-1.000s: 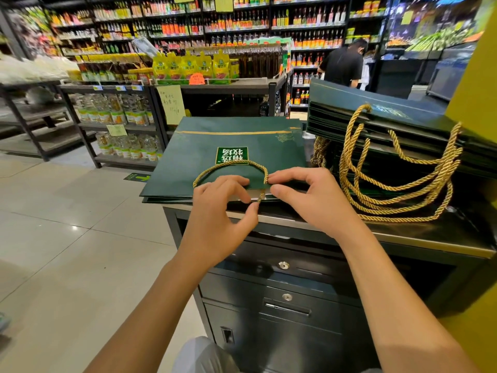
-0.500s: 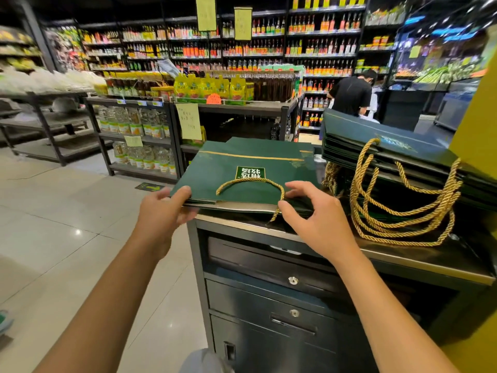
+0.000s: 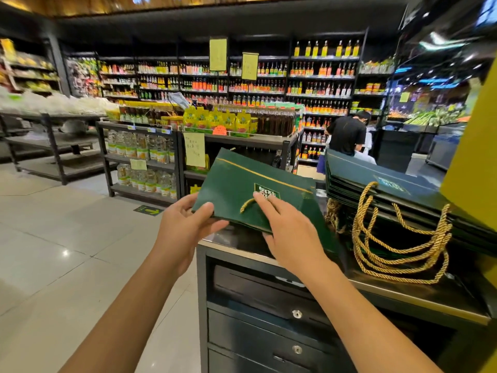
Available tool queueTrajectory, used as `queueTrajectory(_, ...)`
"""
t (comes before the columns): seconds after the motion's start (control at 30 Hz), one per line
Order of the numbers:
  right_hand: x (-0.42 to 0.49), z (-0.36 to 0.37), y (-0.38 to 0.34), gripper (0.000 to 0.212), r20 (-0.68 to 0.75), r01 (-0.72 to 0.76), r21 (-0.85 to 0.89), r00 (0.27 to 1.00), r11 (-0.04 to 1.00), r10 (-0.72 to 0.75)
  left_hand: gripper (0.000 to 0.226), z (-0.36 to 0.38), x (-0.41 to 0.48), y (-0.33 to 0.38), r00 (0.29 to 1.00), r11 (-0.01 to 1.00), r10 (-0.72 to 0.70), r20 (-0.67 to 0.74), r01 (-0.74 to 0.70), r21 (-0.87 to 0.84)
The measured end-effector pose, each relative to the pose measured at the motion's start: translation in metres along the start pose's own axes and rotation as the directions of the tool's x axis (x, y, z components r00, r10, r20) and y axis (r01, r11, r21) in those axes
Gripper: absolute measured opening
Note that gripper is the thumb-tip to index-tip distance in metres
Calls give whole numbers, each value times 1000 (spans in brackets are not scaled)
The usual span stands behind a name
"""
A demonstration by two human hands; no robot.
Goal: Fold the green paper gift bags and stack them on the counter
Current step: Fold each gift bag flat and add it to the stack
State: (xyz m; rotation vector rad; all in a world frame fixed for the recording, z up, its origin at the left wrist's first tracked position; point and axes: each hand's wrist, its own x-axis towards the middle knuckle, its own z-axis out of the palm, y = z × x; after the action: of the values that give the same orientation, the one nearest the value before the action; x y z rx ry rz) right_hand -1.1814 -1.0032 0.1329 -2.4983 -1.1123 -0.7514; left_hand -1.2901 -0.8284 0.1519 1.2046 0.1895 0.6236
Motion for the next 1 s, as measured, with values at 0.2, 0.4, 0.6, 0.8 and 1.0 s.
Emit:
queueTrajectory(0.2,5,-11,-1,79,-258,-17,116,965,993,47,49,15,-3,17,977,987,152,152,-158,25)
queueTrajectory(0.4,7,-50,-13,34,-419,-14,510,869,860,262,45,14,-3,-3,988,995,53,145,-64,74)
queueTrajectory(0.6,11,-70,-34,20,-94,-39,980,767,193,635,79,21,-8,-22,972,982,-151,181,127,137)
queueTrajectory(0.8,13,-60,-45,13,174,-30,968,792,-248,585,37,26,-10,-20,985,981,-98,141,119,-151)
queueTrajectory(1.0,-2,-40,-27,11,208,-217,976,862,-35,463,38,-5,2,-15,999,977,28,-43,-36,-210)
